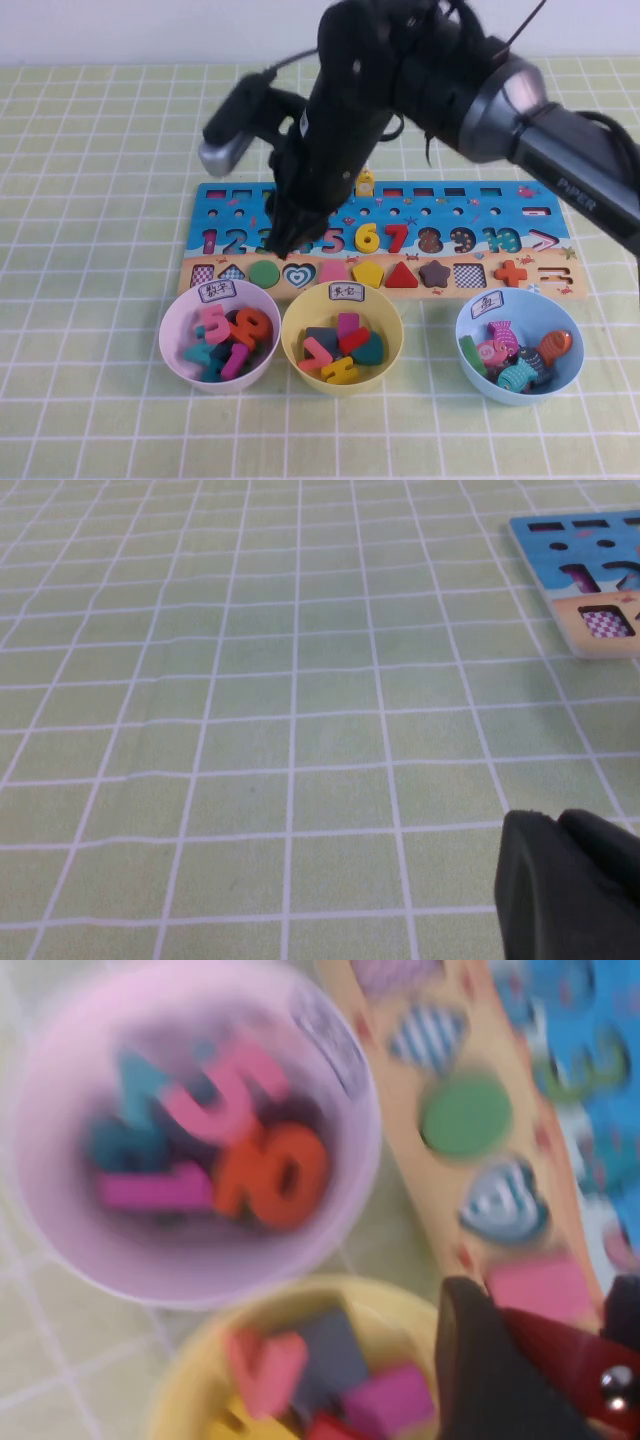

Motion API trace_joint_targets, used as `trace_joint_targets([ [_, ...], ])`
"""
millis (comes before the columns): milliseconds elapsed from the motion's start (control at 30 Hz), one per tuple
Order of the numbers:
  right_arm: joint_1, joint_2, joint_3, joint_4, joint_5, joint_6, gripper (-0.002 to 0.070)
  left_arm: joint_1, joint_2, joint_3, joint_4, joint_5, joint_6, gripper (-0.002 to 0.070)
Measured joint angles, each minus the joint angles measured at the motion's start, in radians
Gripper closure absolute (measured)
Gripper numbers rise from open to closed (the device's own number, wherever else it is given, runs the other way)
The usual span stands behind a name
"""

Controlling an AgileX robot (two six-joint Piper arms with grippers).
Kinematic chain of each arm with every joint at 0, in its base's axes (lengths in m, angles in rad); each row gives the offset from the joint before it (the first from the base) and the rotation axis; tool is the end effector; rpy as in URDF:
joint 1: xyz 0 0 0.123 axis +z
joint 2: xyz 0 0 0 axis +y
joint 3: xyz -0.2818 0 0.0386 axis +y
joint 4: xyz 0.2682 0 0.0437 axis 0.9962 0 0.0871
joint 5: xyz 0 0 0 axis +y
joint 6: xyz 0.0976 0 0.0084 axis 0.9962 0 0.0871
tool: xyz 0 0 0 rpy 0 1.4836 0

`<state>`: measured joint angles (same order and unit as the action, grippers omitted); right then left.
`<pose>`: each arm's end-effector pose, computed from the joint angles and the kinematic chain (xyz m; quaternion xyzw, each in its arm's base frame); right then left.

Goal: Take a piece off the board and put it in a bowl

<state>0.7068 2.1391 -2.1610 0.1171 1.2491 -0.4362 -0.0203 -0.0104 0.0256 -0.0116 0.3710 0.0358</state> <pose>0.3672 0.3278 0.3009 -0.5223 0.8236 0.0864 0.2036 0.0802 -0.0020 0.1693 0.0195 0.8043 -0.0003 0.5939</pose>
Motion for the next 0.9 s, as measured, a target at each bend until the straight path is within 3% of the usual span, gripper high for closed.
trace_joint_targets([
  [233, -0.025, -0.065, 0.123, -0.128, -0.006, 0.154, 0.0457, 0.000, 0.000, 0.000, 0.000, 0.000, 0.000, 0.0680],
  [667, -0.174, -0.568, 0.717, -0.152, -0.010, 0.296, 0.0458, 0.000, 0.000, 0.000, 0.000, 0.000, 0.000, 0.0680],
  [900, -0.178, -0.642, 0.959, -0.189, -0.126, 0.382, 0.0458, 0.000, 0.000, 0.000, 0.000, 0.000, 0.000, 0.0680],
])
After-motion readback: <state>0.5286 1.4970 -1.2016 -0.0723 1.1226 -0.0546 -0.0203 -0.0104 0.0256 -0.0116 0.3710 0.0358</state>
